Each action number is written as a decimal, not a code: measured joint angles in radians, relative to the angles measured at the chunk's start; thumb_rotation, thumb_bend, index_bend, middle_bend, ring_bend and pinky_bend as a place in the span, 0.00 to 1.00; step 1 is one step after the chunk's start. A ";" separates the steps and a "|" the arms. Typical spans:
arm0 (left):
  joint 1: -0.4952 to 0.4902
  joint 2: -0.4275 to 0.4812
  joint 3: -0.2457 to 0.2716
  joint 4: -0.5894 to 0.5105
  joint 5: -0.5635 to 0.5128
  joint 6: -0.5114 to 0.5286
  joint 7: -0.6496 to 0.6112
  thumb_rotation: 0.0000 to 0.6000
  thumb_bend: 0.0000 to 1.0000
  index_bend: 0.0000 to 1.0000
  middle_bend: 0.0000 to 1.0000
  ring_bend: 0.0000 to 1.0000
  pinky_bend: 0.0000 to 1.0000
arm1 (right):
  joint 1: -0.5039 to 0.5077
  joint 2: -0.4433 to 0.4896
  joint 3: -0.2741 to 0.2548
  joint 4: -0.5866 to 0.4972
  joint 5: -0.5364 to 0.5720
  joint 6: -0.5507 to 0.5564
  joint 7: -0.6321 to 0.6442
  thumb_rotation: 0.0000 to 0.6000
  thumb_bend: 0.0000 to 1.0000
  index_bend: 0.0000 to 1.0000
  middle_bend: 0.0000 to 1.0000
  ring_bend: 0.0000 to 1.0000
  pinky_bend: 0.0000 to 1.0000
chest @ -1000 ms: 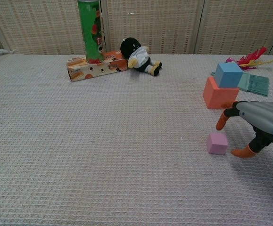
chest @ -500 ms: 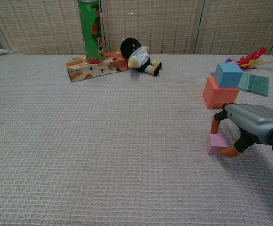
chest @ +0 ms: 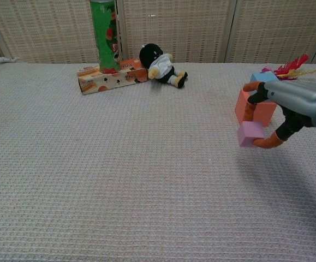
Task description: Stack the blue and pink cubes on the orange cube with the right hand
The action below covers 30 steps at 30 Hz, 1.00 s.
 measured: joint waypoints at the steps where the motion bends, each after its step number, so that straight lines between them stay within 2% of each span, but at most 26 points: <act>1: -0.001 -0.002 0.000 0.000 -0.001 -0.002 0.003 1.00 0.44 0.02 0.00 0.00 0.17 | 0.010 0.032 0.019 -0.028 0.005 -0.007 -0.005 1.00 0.16 0.50 0.03 0.00 0.00; 7: -0.006 -0.013 0.000 -0.002 -0.010 -0.017 0.028 1.00 0.44 0.02 0.00 0.00 0.17 | 0.089 0.196 0.120 -0.123 0.108 -0.076 -0.042 1.00 0.16 0.50 0.03 0.00 0.00; 14: -0.012 -0.024 -0.002 0.000 -0.024 -0.035 0.049 1.00 0.44 0.02 0.00 0.00 0.17 | 0.183 0.324 0.197 -0.101 0.251 -0.214 -0.029 1.00 0.16 0.50 0.03 0.00 0.00; 22: -0.016 -0.034 -0.008 0.006 -0.046 -0.045 0.071 1.00 0.44 0.02 0.00 0.00 0.17 | 0.271 0.360 0.211 0.088 0.337 -0.417 0.070 1.00 0.17 0.53 0.03 0.00 0.00; 30: -0.020 -0.048 -0.015 0.011 -0.072 -0.062 0.100 1.00 0.44 0.02 0.00 0.00 0.17 | 0.343 0.357 0.168 0.298 0.345 -0.565 0.168 1.00 0.18 0.53 0.03 0.00 0.00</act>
